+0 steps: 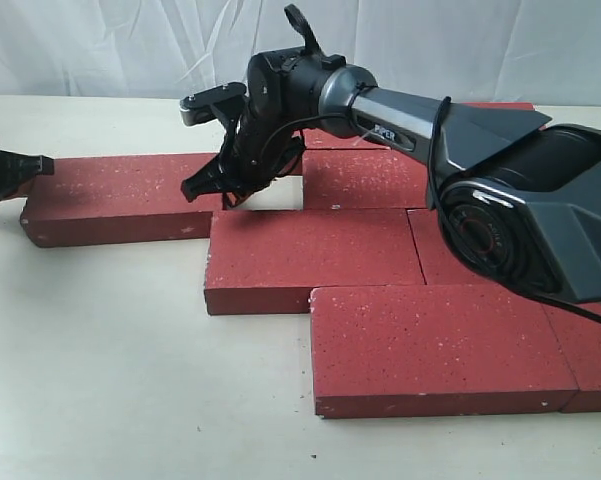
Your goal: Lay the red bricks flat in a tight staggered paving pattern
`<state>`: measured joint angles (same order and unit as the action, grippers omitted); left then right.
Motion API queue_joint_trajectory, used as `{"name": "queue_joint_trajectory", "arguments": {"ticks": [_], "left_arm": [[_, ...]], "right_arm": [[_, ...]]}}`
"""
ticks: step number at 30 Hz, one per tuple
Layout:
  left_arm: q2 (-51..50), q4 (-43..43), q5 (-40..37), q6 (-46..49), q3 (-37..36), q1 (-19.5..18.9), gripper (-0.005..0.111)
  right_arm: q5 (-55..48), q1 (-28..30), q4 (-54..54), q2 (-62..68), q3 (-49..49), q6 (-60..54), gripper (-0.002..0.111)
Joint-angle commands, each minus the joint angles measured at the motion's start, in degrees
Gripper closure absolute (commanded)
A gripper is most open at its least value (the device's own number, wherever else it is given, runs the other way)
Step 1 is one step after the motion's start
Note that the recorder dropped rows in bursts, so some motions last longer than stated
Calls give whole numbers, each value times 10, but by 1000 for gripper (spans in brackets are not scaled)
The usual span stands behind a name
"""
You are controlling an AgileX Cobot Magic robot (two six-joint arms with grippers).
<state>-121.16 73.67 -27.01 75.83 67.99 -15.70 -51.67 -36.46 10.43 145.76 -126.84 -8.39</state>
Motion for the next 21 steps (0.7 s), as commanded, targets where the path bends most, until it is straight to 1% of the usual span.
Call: {"name": "queue_joint_trajectory", "arguments": {"ticks": [1,6,11,14,19,21], "left_arm": [[1,13,-3,12,3,4,107],[1,15,-4,12,3,4,107],[1,15,-14,12,3,4,107],[1,15,-13,14,3,4,107],[1,40,-19,30,3,6,107],[1,40,-20,52,3,14,107]], "right_arm": [[-6,-9,1,-15,-4,-16,109],[-9,-13,-3,-29,-4,-19,109],[-35,-11,-77,-12,-4,-19,109],[-36,-11,-89,-10,-4,-16,109],[-85,-11,-125,-62,-4,-16,109],[-110,-8,-147,-82,-4,-18,109]]}}
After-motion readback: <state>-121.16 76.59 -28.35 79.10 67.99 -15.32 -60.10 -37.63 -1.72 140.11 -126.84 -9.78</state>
